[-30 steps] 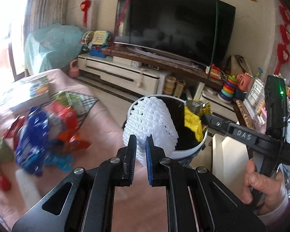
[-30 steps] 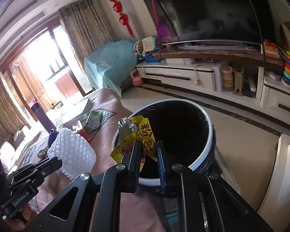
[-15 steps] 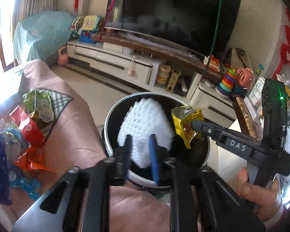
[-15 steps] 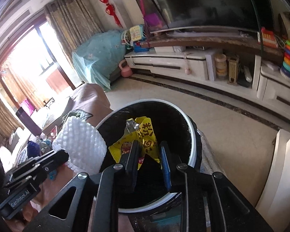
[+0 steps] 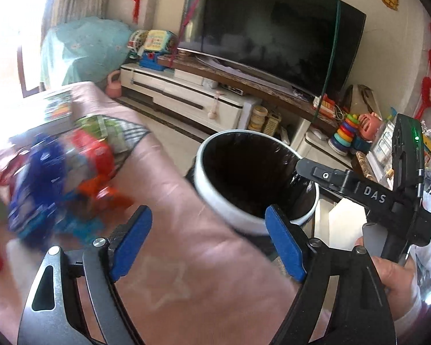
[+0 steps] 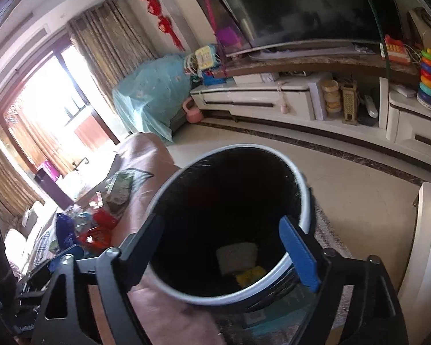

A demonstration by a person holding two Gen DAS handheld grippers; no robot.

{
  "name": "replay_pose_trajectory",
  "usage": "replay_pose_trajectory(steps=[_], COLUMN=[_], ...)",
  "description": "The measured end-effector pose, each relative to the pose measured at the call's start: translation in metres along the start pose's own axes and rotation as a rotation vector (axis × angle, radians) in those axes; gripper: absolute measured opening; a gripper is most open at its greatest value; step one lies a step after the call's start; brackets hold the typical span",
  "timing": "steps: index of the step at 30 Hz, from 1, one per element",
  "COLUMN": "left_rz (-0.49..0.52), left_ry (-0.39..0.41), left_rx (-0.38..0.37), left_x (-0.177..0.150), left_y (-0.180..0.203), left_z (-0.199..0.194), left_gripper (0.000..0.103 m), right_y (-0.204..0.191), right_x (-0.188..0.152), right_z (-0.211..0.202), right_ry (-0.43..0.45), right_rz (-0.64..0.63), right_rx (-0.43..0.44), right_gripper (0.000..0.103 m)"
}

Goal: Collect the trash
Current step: 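Grasp the red candy tube with the left tool while the right tool grasps the white foam block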

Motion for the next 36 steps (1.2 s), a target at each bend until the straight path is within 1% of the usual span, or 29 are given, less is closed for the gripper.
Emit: replay_pose_trajectory(steps=[5, 10, 15, 20, 27, 34, 36], left_rz=[-0.026, -0.051, -0.114, -0.173, -0.227, -0.275, -0.285], left_ry=[0.026, 0.039, 0.038, 0.048, 0.052, 0.030, 0.012], left_rx=[0.053, 0.117, 0.189, 0.255, 0.326, 0.385, 0.407], left_x=[-0.016, -0.033, -0.053, -0.070, -0.078, -0.083, -0.082], left_y=[-0.025, -0.055, -0.095, -0.135, -0.172, -0.206, -0.216], left_z=[-0.034, -0.062, -0.088, -0.113, -0.133, -0.140, -0.137], left_gripper=[0.087, 0.087, 0.087, 0.087, 0.087, 0.087, 0.087], right_y=[-0.032, -0.066, -0.093, -0.125, -0.158, -0.192, -0.202], right_x=[-0.019, -0.043, -0.065, -0.086, -0.108, -0.128, -0.132], right_z=[-0.013, -0.020, -0.023, -0.020, -0.017, -0.009, -0.004], right_ry=[0.010, -0.010, -0.019, -0.074, -0.115, -0.171, -0.187], right_rz=[-0.034, -0.081, -0.120, -0.177, -0.210, -0.247, -0.260], right_rx=[0.038, 0.081, 0.112, 0.176, 0.230, 0.300, 0.317], right_gripper=[0.090, 0.090, 0.090, 0.090, 0.090, 0.089, 0.086])
Point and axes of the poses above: each gripper's, at about its wrist camera, not at the fingertips, and z roughly the way its jaws point, y to its right, x to its top, the point moved 5 cm from there along z, roughly the way its jaws point, and after that the axes turned 5 degrees about y, right-handed, at the moved point
